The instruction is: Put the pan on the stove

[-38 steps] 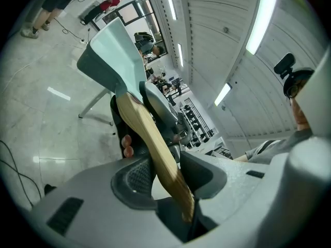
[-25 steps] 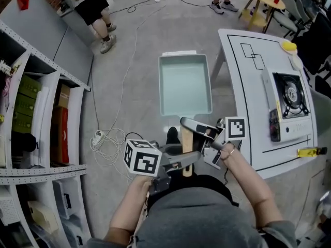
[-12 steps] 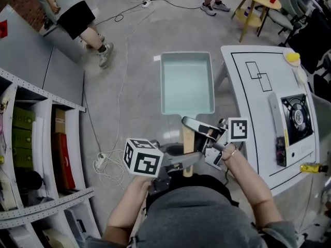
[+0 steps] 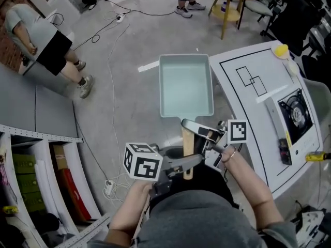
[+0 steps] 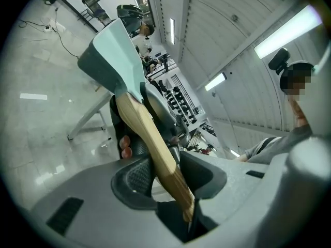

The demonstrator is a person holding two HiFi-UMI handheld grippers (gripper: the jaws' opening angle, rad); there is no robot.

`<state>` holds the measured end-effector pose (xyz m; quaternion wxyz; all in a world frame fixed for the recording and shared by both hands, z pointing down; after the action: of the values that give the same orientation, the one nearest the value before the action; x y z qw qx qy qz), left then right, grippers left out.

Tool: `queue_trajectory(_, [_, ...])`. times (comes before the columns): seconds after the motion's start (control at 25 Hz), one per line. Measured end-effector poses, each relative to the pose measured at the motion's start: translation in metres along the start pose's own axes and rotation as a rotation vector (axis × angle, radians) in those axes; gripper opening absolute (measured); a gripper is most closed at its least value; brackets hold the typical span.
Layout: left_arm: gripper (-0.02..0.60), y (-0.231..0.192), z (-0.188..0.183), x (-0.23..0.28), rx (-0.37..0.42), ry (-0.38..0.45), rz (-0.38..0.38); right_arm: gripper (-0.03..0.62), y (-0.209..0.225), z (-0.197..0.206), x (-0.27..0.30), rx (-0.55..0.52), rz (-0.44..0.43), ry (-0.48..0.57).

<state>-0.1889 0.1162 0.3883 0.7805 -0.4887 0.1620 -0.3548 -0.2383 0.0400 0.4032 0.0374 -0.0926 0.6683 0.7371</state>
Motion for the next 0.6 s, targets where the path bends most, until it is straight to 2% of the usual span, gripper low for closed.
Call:
queue_trajectory(0.4, [0.144,-0.003,-0.021,0.051,0.014,-0.151,0.089,0.176,-0.003,-0.061,-0.029,-0.038,0.018,0.146])
queue_trajectory(0.6, [0.144,0.002,-0.018,0.095,0.021,-0.260,0.147,0.176,-0.009,-0.096,-0.070,-0.082,0.041,0.250])
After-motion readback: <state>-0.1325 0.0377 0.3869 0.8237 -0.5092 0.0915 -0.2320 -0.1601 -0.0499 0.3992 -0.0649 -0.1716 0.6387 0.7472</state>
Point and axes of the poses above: the fingertips, and each gripper's own axes: x forward along the fingers, y to its right, z out of its underside, the point moved 2 cm from there along -x, backward along the fingers, and after that the axes turned 12 degrees about y, right-handed, at the moved point
